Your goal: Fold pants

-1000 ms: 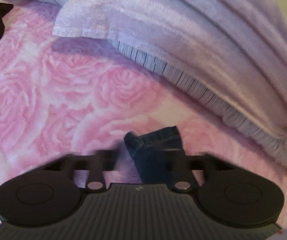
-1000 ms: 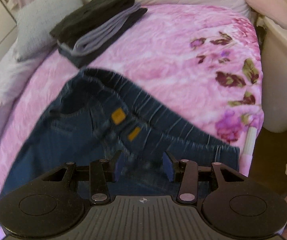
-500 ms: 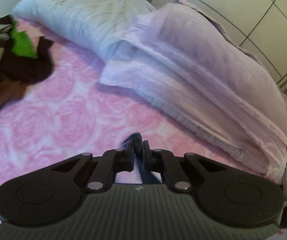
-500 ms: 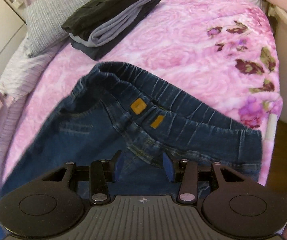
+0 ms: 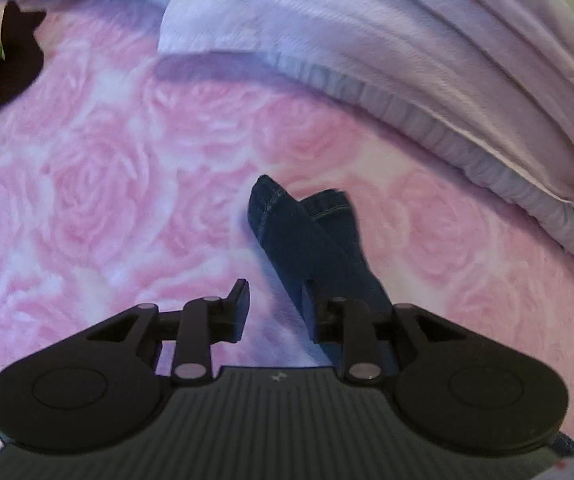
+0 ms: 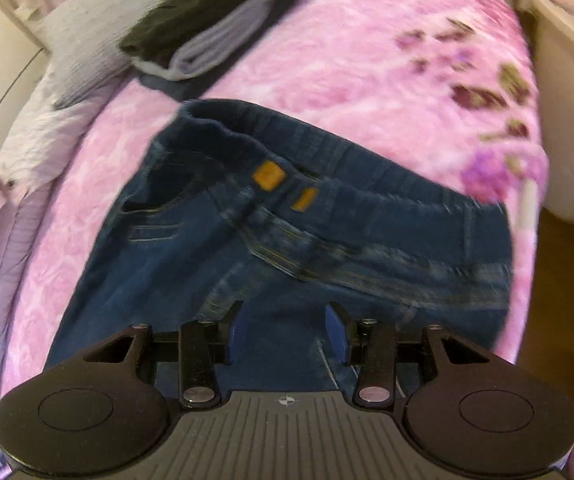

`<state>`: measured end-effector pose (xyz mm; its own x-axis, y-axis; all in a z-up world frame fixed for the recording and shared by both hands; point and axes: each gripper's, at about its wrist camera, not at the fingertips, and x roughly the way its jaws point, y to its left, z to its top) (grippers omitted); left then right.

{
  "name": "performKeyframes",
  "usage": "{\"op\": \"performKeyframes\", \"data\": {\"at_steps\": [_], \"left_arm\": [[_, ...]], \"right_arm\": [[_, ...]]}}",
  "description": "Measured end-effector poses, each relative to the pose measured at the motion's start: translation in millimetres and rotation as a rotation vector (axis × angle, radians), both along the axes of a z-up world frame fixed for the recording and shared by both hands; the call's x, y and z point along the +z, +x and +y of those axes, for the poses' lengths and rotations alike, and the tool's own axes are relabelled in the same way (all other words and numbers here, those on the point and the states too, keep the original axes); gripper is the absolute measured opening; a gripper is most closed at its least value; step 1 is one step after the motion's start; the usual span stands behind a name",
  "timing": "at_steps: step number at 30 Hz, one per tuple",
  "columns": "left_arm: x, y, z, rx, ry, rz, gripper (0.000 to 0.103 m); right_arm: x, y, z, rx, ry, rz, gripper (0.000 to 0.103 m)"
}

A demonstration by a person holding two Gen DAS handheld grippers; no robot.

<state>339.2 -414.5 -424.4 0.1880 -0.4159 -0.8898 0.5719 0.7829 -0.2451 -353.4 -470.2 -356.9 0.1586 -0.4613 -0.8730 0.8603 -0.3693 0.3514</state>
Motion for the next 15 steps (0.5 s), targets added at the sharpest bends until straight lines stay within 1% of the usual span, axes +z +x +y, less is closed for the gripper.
{"op": "performKeyframes", "data": {"at_steps": [1, 2, 3, 4, 5, 6, 7, 8, 9, 10, 11, 12, 13, 15], "left_arm": [[-5, 4, 4, 0.041, -0.04, 0.032, 0.023], [-8, 8, 12, 0.083, -0.106, 0.075, 0.024], [-9, 8, 18, 0.11, -0.166, 0.114, 0.028], [-10, 6, 20, 0.118, -0.208, 0.143, 0.033], [-11, 3, 19, 0.108, -0.223, 0.152, 0.035], [-13, 0, 14, 0.088, -0.211, 0.147, 0.035], [-17, -3, 7, 0.063, -0.18, 0.136, 0.035], [-22, -5, 0, 0.045, -0.151, 0.137, 0.033], [-27, -7, -5, 0.04, -0.135, 0.143, 0.023], [-29, -7, -8, 0.041, -0.134, 0.137, 0.013], [-26, -9, -10, 0.044, -0.139, 0.123, 0.01], [-19, -12, -10, 0.047, -0.161, 0.105, 0.005], [-8, -16, -9, 0.053, -0.187, 0.08, 0.004], [20, -27, -8, 0.06, -0.2, 0.004, 0.003]], "right_arm": [[-1, 0, 3, -0.001, 0.008, 0.001, 0.041], [-1, 1, 5, 0.002, 0.014, 0.008, 0.041], [-2, 3, 6, 0.009, 0.018, 0.018, 0.041], [-3, 5, 8, 0.017, 0.022, 0.028, 0.041], [-4, 7, 8, 0.02, 0.027, 0.036, 0.041], [-6, 9, 9, 0.023, 0.032, 0.038, 0.041], [-8, 11, 8, 0.023, 0.038, 0.035, 0.041], [-10, 12, 7, 0.02, 0.044, 0.032, 0.041], [-11, 15, 6, 0.019, 0.048, 0.028, 0.041], [-11, 17, 6, 0.022, 0.049, 0.022, 0.041], [-11, 20, 5, 0.032, 0.046, 0.018, 0.041], [-9, 22, 4, 0.048, 0.042, 0.019, 0.041], [-8, 24, 3, 0.065, 0.039, 0.027, 0.041], [-5, 26, 0, 0.092, 0.03, 0.045, 0.041]]}}
